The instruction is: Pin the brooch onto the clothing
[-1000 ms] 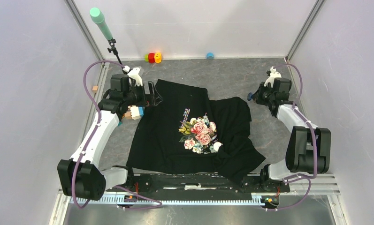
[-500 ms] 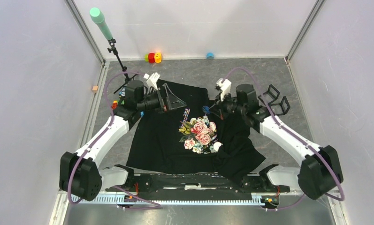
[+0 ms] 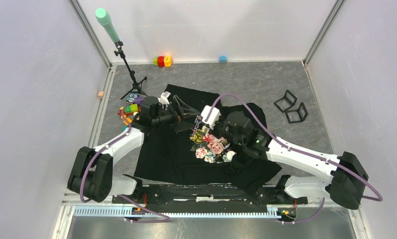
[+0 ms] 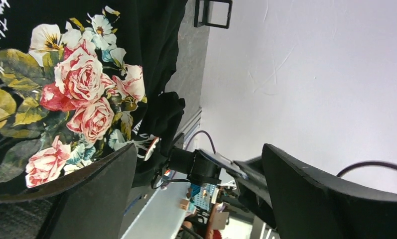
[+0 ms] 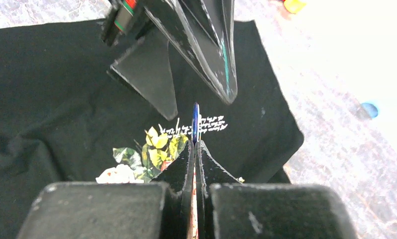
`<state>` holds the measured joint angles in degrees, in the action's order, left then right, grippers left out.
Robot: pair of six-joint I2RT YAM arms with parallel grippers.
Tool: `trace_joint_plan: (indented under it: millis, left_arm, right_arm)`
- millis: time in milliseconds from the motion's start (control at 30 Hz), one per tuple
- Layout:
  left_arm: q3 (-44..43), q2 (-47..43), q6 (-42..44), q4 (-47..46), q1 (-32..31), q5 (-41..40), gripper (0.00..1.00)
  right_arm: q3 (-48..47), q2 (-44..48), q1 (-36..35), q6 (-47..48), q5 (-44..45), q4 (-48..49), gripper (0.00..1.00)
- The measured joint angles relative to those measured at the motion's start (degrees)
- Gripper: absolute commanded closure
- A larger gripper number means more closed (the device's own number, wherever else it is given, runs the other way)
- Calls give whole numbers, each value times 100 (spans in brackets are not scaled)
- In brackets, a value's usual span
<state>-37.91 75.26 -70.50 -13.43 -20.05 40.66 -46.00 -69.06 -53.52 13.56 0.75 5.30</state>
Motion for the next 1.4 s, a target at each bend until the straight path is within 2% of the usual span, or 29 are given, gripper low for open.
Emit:
trace_joint_plan:
  millis: [100,300,500,600,733,1000,1033,1067,1133,1300,1400]
  left_arm:
    - [81,114,-291,-236,-59,0,5]
    - [280,275,-822,-776,-133,7,35]
    - [319,339,-1062,-1021,-157,0,57]
    - [365,339,-1137,-1097,-157,-4,62]
    - [426,369,-1235,-1154,-160,-4,76]
    - [435,461,-1373,-1285,-157,-44,98]
    - [435,470,-1390,-1307,-157,-50,98]
    - [437,474,-1394,-1322,-155,-57,98]
    - [455,474,-1399,-1360,-155,-81,98]
    - [654,459,-1482,-1698,-157,-201,98]
    - [907,367,-1502,-1952,-160,-457,98]
  right_arm:
    - [0,-13,-273,278,358,190,100]
    - [0,-181,-649,807,896,358,100]
    - [0,-417,-957,1246,1414,402,100]
    - [0,-476,-1032,1392,1582,424,100]
    - [0,-522,-1088,1543,1744,450,100]
    - [0,-632,-1248,1810,1919,446,100]
    - [0,-645,-1270,1829,1937,448,100]
    - [0,-656,-1285,1832,1958,448,98]
    - [0,-667,-1314,1825,2028,450,86]
    - [55,-640,-1320,1587,2214,570,64]
    - [260,-444,-1320,1263,2280,695,54]
